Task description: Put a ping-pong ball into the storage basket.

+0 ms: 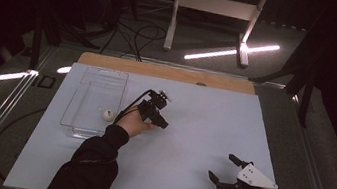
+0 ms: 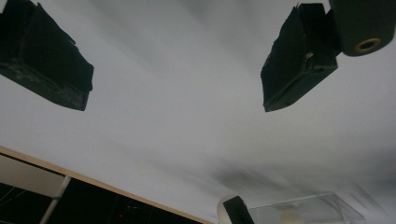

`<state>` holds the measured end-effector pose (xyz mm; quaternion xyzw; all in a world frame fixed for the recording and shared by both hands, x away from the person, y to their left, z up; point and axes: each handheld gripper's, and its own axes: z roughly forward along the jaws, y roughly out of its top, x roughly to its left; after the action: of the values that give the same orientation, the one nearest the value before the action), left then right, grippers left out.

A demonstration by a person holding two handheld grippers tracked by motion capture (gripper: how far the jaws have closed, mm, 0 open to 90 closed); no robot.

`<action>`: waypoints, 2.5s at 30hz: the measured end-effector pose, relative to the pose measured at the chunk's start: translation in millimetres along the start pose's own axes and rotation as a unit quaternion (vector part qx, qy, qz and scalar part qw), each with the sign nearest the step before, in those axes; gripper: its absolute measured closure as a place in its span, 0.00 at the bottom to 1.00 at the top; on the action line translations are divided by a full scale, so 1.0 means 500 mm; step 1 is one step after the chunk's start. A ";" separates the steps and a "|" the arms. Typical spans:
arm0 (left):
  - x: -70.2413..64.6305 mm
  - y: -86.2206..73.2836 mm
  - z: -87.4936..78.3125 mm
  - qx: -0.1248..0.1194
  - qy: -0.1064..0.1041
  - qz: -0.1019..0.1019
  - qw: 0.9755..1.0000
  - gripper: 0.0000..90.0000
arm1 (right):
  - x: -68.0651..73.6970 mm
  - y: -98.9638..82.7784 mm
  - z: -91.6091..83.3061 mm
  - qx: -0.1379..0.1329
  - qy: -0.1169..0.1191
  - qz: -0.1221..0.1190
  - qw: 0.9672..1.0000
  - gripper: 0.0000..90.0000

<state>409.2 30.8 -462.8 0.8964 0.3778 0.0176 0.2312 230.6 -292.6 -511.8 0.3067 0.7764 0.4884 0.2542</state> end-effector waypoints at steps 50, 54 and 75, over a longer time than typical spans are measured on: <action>-0.013 -0.054 -0.122 0.033 -0.058 0.124 0.990 0.58 | 0.000 0.000 0.000 0.000 -0.001 0.000 1.000 0.10; -0.013 -0.060 -0.133 0.041 -0.062 0.135 0.988 0.58 | 0.000 0.000 -0.002 -0.001 0.000 -0.001 1.000 0.10; -0.004 -0.081 -0.203 0.037 -0.076 0.153 0.985 0.58 | 0.002 0.001 -0.001 -0.002 0.002 -0.005 1.000 0.10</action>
<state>359.8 94.9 -389.0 0.9502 0.2180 -0.0288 0.2207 229.8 -292.0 -511.1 0.3007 0.7775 0.4896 0.2558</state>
